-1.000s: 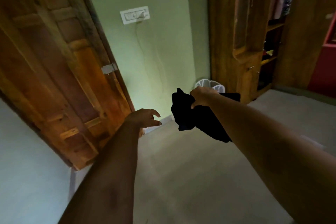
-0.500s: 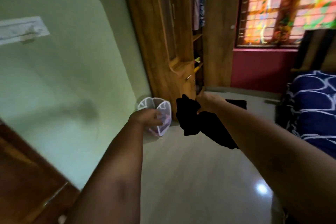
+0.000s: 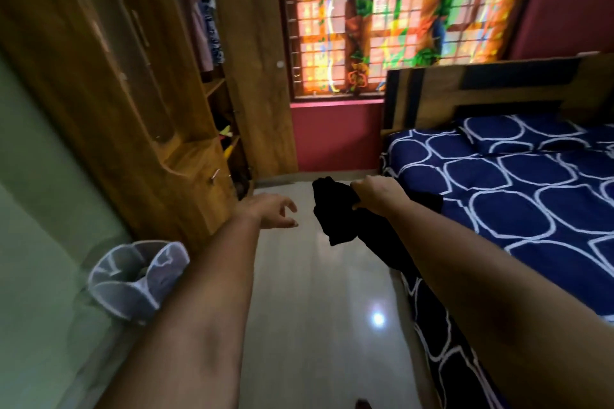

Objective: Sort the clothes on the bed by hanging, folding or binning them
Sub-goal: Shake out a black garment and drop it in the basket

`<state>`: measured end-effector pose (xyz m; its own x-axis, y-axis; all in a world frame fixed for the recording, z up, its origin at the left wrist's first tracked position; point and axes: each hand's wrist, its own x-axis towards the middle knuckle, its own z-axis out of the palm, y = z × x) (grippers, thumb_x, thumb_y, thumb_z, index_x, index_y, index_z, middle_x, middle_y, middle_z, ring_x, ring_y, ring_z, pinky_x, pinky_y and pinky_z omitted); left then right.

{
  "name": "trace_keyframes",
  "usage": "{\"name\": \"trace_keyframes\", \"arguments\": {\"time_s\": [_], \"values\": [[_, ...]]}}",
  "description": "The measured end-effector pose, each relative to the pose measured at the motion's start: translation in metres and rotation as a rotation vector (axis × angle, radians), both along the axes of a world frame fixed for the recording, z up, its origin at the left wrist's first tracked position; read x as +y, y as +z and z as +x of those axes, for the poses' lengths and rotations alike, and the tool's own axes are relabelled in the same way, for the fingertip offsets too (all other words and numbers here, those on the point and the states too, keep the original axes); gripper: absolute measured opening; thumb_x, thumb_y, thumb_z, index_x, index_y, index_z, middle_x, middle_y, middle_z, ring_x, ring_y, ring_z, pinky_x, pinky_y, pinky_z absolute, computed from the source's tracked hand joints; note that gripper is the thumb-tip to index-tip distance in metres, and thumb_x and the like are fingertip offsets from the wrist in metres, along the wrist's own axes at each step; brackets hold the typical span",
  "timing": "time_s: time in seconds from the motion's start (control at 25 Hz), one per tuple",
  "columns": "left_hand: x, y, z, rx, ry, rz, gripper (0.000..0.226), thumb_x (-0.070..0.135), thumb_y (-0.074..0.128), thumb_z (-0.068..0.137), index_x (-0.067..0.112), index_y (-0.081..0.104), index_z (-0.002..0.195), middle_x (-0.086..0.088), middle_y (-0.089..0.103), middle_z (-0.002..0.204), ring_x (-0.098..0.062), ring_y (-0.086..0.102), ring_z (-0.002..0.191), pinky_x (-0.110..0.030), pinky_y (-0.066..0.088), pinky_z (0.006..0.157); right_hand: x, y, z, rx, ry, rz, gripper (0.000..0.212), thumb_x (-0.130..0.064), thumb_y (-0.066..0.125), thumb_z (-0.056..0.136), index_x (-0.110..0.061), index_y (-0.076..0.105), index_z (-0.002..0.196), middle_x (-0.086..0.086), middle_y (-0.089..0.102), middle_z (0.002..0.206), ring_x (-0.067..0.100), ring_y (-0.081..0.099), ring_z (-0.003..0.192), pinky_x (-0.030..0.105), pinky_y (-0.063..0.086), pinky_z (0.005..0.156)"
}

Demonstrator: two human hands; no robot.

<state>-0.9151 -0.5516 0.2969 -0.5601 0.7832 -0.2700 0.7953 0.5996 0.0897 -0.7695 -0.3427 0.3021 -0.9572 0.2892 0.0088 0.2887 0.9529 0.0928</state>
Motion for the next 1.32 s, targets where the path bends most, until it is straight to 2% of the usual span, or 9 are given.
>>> {"name": "trace_keyframes", "arguments": {"time_s": [0.2, 0.36, 0.52, 0.64, 0.76, 0.84, 1.04, 1.2, 1.32], "values": [[0.132, 0.028, -0.103, 0.122, -0.042, 0.052, 0.046, 0.06, 0.056, 0.085, 0.036, 0.054, 0.124, 0.012, 0.06, 0.118, -0.013, 0.057, 0.106, -0.03, 0.048, 0.08, 0.138, 0.037, -0.07, 0.036, -0.044, 0.101, 0.032, -0.033, 0.062, 0.087, -0.015, 0.056, 0.113, 0.009, 0.065, 0.11, 0.032, 0.063, 0.103, 0.039, 0.049, 0.077], [0.224, 0.046, -0.169, 0.14, -0.097, 0.101, 0.046, 0.057, 0.056, 0.086, 0.034, 0.053, 0.126, 0.008, 0.059, 0.125, -0.015, 0.056, 0.11, -0.032, 0.049, 0.086, 0.226, 0.057, -0.129, 0.09, -0.125, 0.123, 0.024, -0.03, 0.059, 0.09, -0.018, 0.059, 0.111, 0.006, 0.066, 0.106, 0.028, 0.065, 0.098, 0.037, 0.048, 0.073], [0.295, 0.051, -0.245, 0.135, -0.132, 0.078, 0.044, 0.057, 0.058, 0.085, 0.037, 0.054, 0.124, 0.01, 0.06, 0.121, -0.012, 0.056, 0.104, -0.033, 0.053, 0.083, 0.286, 0.045, -0.197, 0.087, -0.13, 0.114, 0.02, -0.029, 0.056, 0.091, -0.018, 0.058, 0.108, 0.005, 0.067, 0.1, 0.027, 0.066, 0.094, 0.034, 0.045, 0.068], [0.341, 0.051, -0.309, 0.14, -0.129, 0.095, 0.047, 0.06, 0.059, 0.084, 0.036, 0.054, 0.124, 0.011, 0.059, 0.121, -0.012, 0.056, 0.105, -0.036, 0.054, 0.084, 0.329, 0.037, -0.258, 0.091, -0.099, 0.12, 0.016, -0.029, 0.055, 0.091, -0.018, 0.057, 0.103, 0.002, 0.066, 0.094, 0.026, 0.067, 0.089, 0.036, 0.051, 0.069], [0.386, 0.04, -0.379, 0.149, -0.147, 0.052, 0.053, 0.061, 0.059, 0.083, 0.034, 0.053, 0.128, 0.009, 0.06, 0.119, -0.013, 0.057, 0.104, -0.035, 0.053, 0.083, 0.372, 0.03, -0.328, 0.059, -0.086, 0.165, 0.012, -0.028, 0.055, 0.092, -0.018, 0.055, 0.099, 0.001, 0.065, 0.091, 0.024, 0.067, 0.086, 0.032, 0.042, 0.061], [0.419, 0.035, -0.437, 0.144, -0.144, 0.015, 0.055, 0.06, 0.058, 0.084, 0.032, 0.051, 0.131, 0.007, 0.06, 0.121, -0.014, 0.056, 0.106, -0.036, 0.053, 0.085, 0.406, 0.029, -0.38, 0.057, -0.085, 0.183, 0.015, -0.029, 0.055, 0.092, -0.018, 0.056, 0.102, 0.001, 0.066, 0.093, 0.024, 0.067, 0.088, 0.031, 0.041, 0.06], [0.507, 0.058, -0.568, 0.206, -0.156, 0.04, 0.052, 0.059, 0.059, 0.083, 0.033, 0.054, 0.128, 0.006, 0.058, 0.128, -0.014, 0.055, 0.113, -0.032, 0.048, 0.09, 0.494, 0.047, -0.495, 0.091, -0.087, 0.191, 0.024, -0.03, 0.056, 0.091, -0.019, 0.058, 0.113, 0.004, 0.067, 0.1, 0.027, 0.067, 0.093, 0.037, 0.055, 0.073], [0.571, 0.059, -0.636, 0.164, -0.169, 0.067, 0.048, 0.057, 0.061, 0.084, 0.034, 0.055, 0.126, 0.007, 0.059, 0.126, -0.013, 0.055, 0.112, -0.031, 0.047, 0.086, 0.561, 0.048, -0.572, 0.143, -0.085, 0.186, 0.029, -0.03, 0.057, 0.091, -0.021, 0.058, 0.119, 0.004, 0.066, 0.103, 0.027, 0.066, 0.096, 0.032, 0.045, 0.067], [0.607, 0.054, -0.682, 0.148, -0.146, 0.08, 0.046, 0.055, 0.059, 0.086, 0.034, 0.055, 0.126, 0.005, 0.059, 0.125, -0.013, 0.054, 0.112, -0.031, 0.047, 0.087, 0.607, 0.037, -0.63, 0.131, -0.053, 0.17, 0.035, -0.03, 0.058, 0.09, -0.029, 0.053, 0.125, 0.001, 0.066, 0.099, 0.024, 0.067, 0.09, 0.03, 0.052, 0.068]]}}
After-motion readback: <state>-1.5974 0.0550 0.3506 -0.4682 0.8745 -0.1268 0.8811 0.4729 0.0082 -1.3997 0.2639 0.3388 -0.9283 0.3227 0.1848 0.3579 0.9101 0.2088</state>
